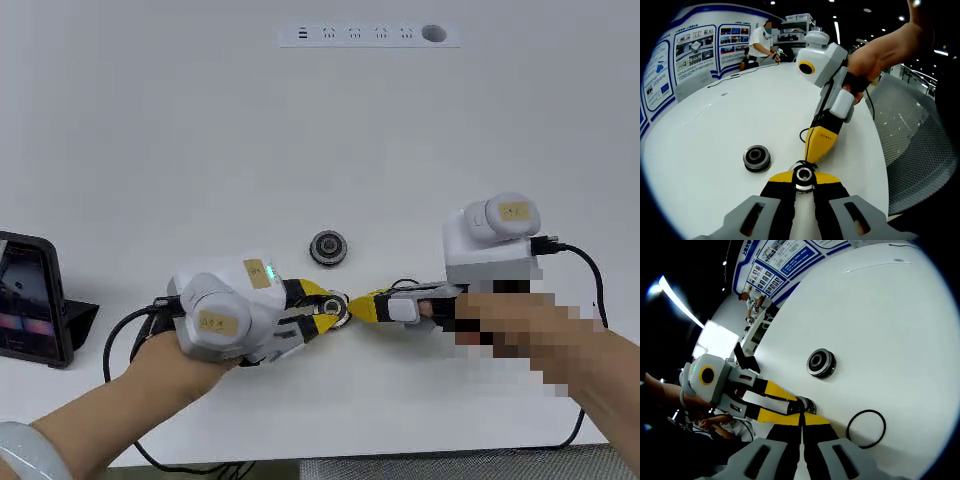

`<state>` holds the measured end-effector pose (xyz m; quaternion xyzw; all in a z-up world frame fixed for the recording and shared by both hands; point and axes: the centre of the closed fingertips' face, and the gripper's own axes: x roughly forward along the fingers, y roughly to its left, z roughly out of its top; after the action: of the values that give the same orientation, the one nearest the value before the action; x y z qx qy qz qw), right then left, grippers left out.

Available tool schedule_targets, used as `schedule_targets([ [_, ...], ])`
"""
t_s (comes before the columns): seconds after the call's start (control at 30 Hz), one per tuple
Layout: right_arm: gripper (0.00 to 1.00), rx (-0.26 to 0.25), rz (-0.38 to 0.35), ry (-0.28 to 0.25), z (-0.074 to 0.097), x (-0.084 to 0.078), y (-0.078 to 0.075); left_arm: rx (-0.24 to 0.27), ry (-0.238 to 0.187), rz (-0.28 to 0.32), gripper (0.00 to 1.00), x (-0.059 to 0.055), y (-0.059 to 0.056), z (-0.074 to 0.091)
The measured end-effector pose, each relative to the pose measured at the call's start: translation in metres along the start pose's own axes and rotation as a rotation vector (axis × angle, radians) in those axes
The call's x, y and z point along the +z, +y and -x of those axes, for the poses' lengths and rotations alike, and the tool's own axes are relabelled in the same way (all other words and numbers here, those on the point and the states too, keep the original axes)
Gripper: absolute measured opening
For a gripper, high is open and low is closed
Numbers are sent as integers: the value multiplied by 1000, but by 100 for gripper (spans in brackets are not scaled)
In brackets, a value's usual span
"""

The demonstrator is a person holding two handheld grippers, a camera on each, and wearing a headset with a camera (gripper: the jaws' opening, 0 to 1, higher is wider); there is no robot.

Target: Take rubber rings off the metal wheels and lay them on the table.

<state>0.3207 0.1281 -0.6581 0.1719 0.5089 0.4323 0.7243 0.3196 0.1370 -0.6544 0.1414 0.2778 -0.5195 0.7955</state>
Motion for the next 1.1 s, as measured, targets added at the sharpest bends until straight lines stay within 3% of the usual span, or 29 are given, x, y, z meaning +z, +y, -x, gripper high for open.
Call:
schedule_targets([
  [0.37,1,25,-1,-25,-2,4,11,4,-4,2,13,0,0,0],
  [0.4,1,38,-7,-39,-2,7,14,3,-3,2,13,0,0,0],
  [0.43,1,99,-41,-55,-2,11,27,4,-3,2,13,0,0,0],
  [0.47,2,107,-47,-82,-1,17,30,4,-3,3,13,0,1,0],
  [0.53,2,29,26,-48,0,14,17,4,-3,3,13,0,0,0],
  [0.6,2,45,-26,-56,-1,13,18,4,-2,3,13,0,0,0],
  [0.7,2,25,-20,-51,0,9,10,4,-2,1,13,0,1,0],
  [1.1,2,3,-36,-51,0,7,6,2,-4,-6,14,1,0,0],
])
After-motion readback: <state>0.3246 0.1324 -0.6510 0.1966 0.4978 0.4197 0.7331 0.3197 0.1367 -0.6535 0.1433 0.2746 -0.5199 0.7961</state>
